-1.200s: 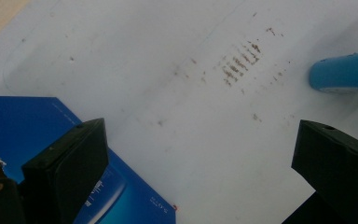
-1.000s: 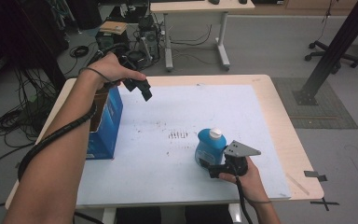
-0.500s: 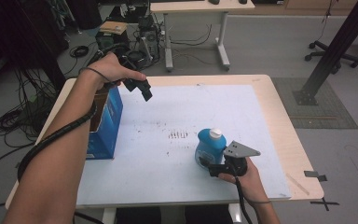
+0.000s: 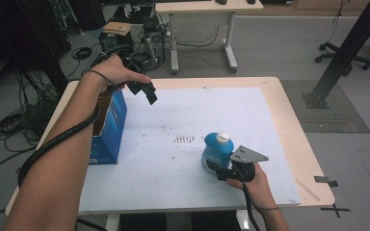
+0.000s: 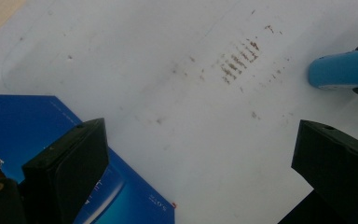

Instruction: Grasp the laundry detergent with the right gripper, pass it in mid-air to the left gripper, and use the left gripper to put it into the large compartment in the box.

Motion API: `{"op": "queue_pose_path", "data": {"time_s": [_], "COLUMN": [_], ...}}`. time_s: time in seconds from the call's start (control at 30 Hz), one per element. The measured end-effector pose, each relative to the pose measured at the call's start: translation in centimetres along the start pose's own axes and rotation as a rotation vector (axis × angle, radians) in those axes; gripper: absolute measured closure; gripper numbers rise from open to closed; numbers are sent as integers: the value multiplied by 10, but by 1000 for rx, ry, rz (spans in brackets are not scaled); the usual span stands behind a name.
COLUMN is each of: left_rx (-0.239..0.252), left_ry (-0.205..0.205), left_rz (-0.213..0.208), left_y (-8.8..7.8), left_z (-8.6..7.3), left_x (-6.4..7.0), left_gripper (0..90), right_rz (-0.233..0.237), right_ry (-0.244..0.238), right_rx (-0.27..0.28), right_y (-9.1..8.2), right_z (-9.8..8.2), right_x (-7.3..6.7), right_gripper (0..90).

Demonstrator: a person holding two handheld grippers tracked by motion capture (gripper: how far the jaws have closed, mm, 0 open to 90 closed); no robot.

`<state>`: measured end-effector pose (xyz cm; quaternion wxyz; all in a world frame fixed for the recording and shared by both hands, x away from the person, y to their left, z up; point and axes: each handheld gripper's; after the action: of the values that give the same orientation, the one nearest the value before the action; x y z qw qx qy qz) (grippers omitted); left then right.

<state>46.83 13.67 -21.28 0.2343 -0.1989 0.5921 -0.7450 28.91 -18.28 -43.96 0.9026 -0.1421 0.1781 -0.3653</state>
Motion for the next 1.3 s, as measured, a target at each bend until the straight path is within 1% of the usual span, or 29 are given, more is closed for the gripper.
{"op": "queue_pose_path", "data": {"time_s": [0.23, 0.3, 0.47, 0.67, 0.7, 0.73, 0.77, 0.8, 0.83, 0.87, 0.9, 0.97, 1.0, 1.03, 1.07, 1.1, 1.13, 1.17, 1.2, 1.23, 1.27, 1.3], "left_rx": [2, 6, 11, 13, 21, 21, 21, 21, 23, 23, 23, 23, 21, 21, 21, 24, 23, 30, 30, 36, 36, 36], "left_ry": [7, 20, 26, 47, 66, 66, 66, 66, 95, 95, 95, 102, 134, 134, 134, 148, 159, 185, 185, 194, 213, 213], "left_rz": [0, 1, 2, -1, -16, -16, -16, -16, -22, -22, -22, -24, -37, -37, -37, -42, -48, -58, -58, -63, -73, -73], "left_y": [-1, -2, -3, -7, -10, -10, -10, -10, -13, -13, -13, -14, -17, -17, -17, -18, -19, -21, -21, -22, -25, -25], "left_z": [1, 2, 2, 2, 2, 2, 2, 2, 2, 2, 2, 2, 0, 0, 0, 0, -1, -3, -3, -4, -6, -6], "left_x": [2, 4, 5, 7, 9, 9, 9, 9, 13, 13, 13, 13, 16, 16, 16, 17, 18, 20, 20, 21, 22, 22], "left_gripper": [42, 42, 41, 39, 39, 38, 38, 38, 38, 38, 38, 38, 38, 38, 38, 38, 38, 38, 38, 38, 38, 38], "right_rz": [7, 9, 11, 21, 29, 29, 48, 48, 51, 51, 75, 75, 81, 81, 114, 114, 123, 131, 131, 153, 166, 166], "right_ry": [-6, -7, -11, -9, -13, -13, -12, -12, -11, -11, -16, -16, -19, -19, -33, -33, -36, -39, -39, -45, -51, -51], "right_rx": [-5, -9, -21, -17, -11, -11, -4, -4, -4, -4, -7, -7, -8, -8, -10, -10, -9, -9, -9, -7, -5, -5], "right_y": [0, 0, 0, -2, -4, -4, -7, -7, -8, -8, -11, -11, -11, -11, -14, -14, -15, -16, -16, -18, -19, -19], "right_z": [1, 2, 4, 9, 16, 16, 27, 27, 29, 29, 42, 42, 45, 45, 60, 60, 64, 67, 67, 75, 81, 81], "right_x": [1, 1, 2, 3, 3, 3, 3, 3, 3, 3, 2, 2, 2, 2, 1, 1, 1, 0, 0, -1, -1, -1], "right_gripper": [418, 421, 422, 423, 423, 423, 423, 423, 423, 423, 423, 423, 423, 423, 423, 424, 423, 424, 424, 424, 423, 423]}}
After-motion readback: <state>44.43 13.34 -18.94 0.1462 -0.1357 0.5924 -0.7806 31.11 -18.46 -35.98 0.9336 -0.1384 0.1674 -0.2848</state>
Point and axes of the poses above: each handheld gripper's, and its own axes: y roughly forward along the jaws, z roughly out of its top, x roughly to its right, and after that the axes turned 12 degrees about y, right-handed
